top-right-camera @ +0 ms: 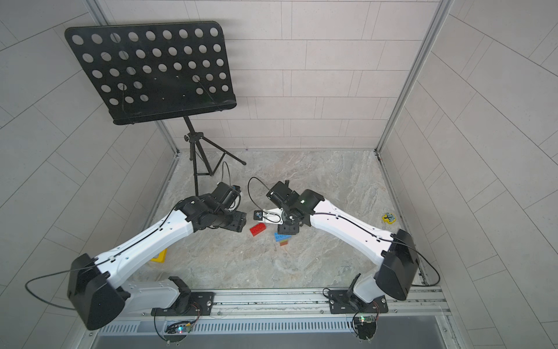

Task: Assemble an ice cream with lego
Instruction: Assemble the lego brick with the lego brick, then pick up the lego brick from the center of the board.

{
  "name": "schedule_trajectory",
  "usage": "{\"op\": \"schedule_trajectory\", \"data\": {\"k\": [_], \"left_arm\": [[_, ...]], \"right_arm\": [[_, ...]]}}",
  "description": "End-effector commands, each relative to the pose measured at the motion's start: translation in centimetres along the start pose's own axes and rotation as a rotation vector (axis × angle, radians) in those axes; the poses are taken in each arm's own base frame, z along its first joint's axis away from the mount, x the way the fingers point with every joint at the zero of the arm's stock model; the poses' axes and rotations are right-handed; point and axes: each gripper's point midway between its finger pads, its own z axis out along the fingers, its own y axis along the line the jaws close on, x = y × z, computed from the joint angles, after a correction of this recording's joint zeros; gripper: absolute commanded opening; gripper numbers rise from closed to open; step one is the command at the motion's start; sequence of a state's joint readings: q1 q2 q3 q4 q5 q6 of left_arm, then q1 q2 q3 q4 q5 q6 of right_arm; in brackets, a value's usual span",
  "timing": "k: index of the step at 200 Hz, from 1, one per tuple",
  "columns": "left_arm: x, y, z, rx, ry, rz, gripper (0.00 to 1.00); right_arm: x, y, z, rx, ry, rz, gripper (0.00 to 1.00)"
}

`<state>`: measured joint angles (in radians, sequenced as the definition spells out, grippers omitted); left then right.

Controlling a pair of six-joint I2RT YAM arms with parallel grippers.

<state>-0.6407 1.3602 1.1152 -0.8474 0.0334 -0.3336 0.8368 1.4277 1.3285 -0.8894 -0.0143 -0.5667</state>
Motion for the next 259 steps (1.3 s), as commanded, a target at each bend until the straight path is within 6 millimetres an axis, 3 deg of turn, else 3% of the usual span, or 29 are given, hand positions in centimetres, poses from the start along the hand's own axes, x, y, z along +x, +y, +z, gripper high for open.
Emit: {"op": "schedule_trajectory", "data": {"k": [1,41,95,189,259], "left_arm": [[0.4,-0.7,1.4,-0.008,0.125,0.076,0.66],[-0.9,-3.7,4.2,-0.001,0.189,0.199,0.65],[-0.7,-5.6,7.5,0.079,0.278,0.309,0.65],[0.3,-4.2,11.2,0.015,0.369,0.361,0.65],[0.1,-3.8,11.9,-0.014,0.360,0.353,0.65]], "right_arm": [[0.9,-2.1,-1.9,0.148,-0.032,0.253,0.66],[3.7,-1.7,-3.5,0.226,-0.098,0.469,0.66],[6.1,-0.4,-3.4,0.223,-0.128,0.605,0.67],[6.3,0.1,-2.4,0.190,-0.109,0.618,0.68],[6.4,0.2,-2.0,0.179,-0.094,0.619,0.67]]}}
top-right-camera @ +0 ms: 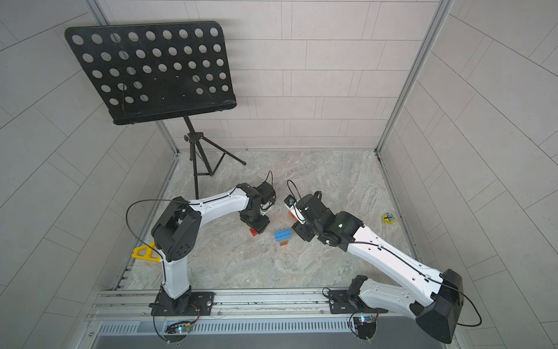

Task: Assemble an ice cream with lego
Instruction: Pick up the lego brick from the center of the board.

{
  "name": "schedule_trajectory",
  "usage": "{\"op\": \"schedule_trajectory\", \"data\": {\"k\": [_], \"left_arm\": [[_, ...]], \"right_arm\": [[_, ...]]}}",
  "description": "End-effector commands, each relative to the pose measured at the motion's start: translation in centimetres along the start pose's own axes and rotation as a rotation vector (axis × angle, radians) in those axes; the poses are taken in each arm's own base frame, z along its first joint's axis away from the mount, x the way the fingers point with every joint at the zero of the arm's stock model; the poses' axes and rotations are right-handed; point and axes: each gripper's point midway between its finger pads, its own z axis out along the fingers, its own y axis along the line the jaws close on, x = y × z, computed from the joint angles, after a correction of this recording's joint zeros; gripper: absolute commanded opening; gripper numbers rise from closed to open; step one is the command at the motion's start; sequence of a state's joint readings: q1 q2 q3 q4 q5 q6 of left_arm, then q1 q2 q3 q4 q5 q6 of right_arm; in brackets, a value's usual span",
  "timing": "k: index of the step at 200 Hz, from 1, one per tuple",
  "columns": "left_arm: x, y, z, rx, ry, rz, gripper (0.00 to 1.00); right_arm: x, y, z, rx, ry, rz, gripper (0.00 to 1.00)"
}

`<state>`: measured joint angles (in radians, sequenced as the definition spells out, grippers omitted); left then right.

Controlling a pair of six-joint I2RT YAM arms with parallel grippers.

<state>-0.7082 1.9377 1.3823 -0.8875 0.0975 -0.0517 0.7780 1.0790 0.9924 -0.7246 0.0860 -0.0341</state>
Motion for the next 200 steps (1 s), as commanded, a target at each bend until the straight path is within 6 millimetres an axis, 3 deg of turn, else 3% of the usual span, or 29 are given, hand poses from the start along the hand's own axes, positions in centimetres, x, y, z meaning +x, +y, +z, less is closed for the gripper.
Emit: {"op": "schedule_trajectory", "data": {"k": [1,182,200], "left_arm": [[-0.3,0.5,0.1,-0.023,0.003,-0.001,0.65],[0.4,0.3,1.5,-0.027,0.039,-0.004,0.54],[0.4,0.3,1.4,-0.031,0.038,-0.003,0.49]], "right_arm": [[0.5,0.0,0.3,-0.003,0.018,0.012,0.67],[0.9,0.1,0.4,-0.009,0.038,0.014,0.56],[0.9,0.1,0.4,-0.009,0.037,0.017,0.55]]}}
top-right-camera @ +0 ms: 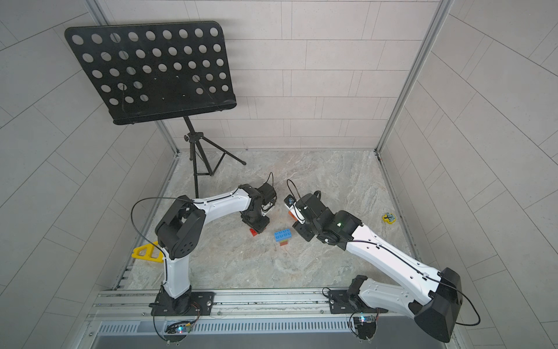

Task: Assemble an ice cream with lego
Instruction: Pick up the lego brick from the center of the board.

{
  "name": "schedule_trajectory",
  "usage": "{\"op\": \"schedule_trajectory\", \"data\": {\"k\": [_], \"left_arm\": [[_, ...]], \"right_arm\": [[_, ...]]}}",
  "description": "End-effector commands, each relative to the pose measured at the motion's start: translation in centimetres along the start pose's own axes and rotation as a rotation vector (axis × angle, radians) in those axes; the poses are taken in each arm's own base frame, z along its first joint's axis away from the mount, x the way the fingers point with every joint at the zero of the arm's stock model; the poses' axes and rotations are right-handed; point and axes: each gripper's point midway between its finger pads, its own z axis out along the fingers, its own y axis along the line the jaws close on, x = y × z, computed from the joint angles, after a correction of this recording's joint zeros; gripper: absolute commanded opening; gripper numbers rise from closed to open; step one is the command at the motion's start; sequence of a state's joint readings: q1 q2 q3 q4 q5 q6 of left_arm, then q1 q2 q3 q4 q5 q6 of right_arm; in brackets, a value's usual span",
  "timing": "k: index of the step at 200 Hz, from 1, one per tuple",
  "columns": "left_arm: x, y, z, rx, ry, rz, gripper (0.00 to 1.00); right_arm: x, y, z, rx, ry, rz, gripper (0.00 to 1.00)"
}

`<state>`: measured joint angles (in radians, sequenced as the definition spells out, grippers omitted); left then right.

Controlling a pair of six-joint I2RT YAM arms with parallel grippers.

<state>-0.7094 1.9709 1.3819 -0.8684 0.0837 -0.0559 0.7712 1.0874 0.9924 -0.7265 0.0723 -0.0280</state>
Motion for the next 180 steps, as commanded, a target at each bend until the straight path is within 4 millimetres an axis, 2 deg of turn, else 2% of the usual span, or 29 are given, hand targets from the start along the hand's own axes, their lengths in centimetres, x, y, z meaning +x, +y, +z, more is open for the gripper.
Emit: {"op": "schedule_trajectory", "data": {"k": [1,55,83,103,128,155,180], "left_arm": [[0.5,0.1,0.3,-0.017,0.023,0.000,0.48],[0.7,-0.1,0.3,-0.017,0.029,0.006,0.39],[0.7,0.2,-0.6,-0.044,0.003,-0.005,0.33],[0.6,0.6,-2.4,-0.076,-0.053,-0.014,0.30],[0.4,0.1,-6.1,-0.064,-0.162,-0.019,0.27],[0.5,-1.9,-10.3,-0.029,-0.266,0.050,0.27],[0.8,-4.4,-13.0,-0.039,-0.305,0.178,0.28]], "right_arm": [[0.8,0.0,0.1,0.002,0.027,0.007,0.55],[0.9,-0.1,0.2,0.009,0.032,0.009,0.50],[1.1,-0.6,0.1,0.030,0.035,0.030,0.48],[1.3,-1.9,-0.1,0.059,0.033,0.085,0.46],[2.1,-3.9,0.0,0.095,0.040,0.192,0.44],[3.1,-6.5,-0.1,0.131,0.025,0.344,0.44],[4.0,-8.0,0.2,0.136,0.006,0.467,0.45]]}}
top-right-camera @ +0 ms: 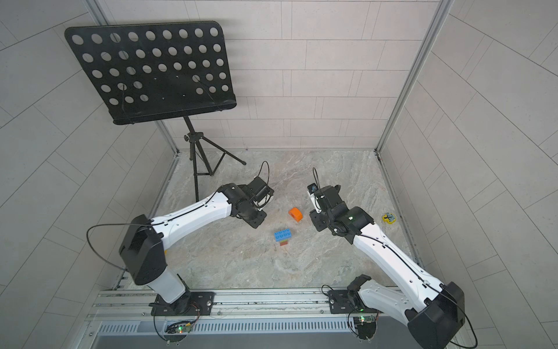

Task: Assemble an ice cream with lego
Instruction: Pick up the lego brick from the center of the board, then assemble the lego brick with the lego brick.

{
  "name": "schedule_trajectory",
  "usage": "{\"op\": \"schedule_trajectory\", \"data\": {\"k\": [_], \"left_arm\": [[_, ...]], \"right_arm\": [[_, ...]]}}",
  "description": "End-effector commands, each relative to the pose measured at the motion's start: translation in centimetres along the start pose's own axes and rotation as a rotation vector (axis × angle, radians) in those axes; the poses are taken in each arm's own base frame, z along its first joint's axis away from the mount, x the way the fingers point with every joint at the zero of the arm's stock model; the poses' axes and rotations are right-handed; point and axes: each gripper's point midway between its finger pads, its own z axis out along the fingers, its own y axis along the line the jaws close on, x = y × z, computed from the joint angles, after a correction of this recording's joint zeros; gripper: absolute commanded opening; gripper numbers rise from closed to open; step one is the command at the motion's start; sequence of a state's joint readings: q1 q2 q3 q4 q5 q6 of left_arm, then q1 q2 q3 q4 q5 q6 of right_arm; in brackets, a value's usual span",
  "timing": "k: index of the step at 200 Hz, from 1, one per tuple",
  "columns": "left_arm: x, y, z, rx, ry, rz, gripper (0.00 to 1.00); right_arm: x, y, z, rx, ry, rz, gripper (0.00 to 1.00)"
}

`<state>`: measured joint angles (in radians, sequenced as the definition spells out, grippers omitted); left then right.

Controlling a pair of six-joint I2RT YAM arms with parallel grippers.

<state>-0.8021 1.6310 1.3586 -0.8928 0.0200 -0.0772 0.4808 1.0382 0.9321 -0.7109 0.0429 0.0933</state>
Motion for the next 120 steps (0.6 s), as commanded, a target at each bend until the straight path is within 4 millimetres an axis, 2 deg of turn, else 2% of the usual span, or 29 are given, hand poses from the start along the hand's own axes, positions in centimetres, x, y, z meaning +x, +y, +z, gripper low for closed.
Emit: {"op": "schedule_trajectory", "data": {"k": [1,26,66,120], "left_arm": [[-0.1,-2.2,-2.2,0.008,-0.011,0.124,0.28],[-0.2,-5.2,-3.0,0.020,0.002,0.272,0.28],[-0.4,-7.9,-2.4,0.037,0.021,0.406,0.28],[-0.8,-9.2,-0.6,0.044,0.036,0.489,0.27]], "right_arm": [[0.1,-0.8,0.0,-0.020,-0.020,0.127,0.45],[0.4,-2.7,0.5,0.022,-0.029,0.298,0.46],[0.8,-4.0,1.4,0.067,-0.016,0.429,0.46],[2.0,-4.4,2.8,0.083,0.026,0.457,0.46]]}}
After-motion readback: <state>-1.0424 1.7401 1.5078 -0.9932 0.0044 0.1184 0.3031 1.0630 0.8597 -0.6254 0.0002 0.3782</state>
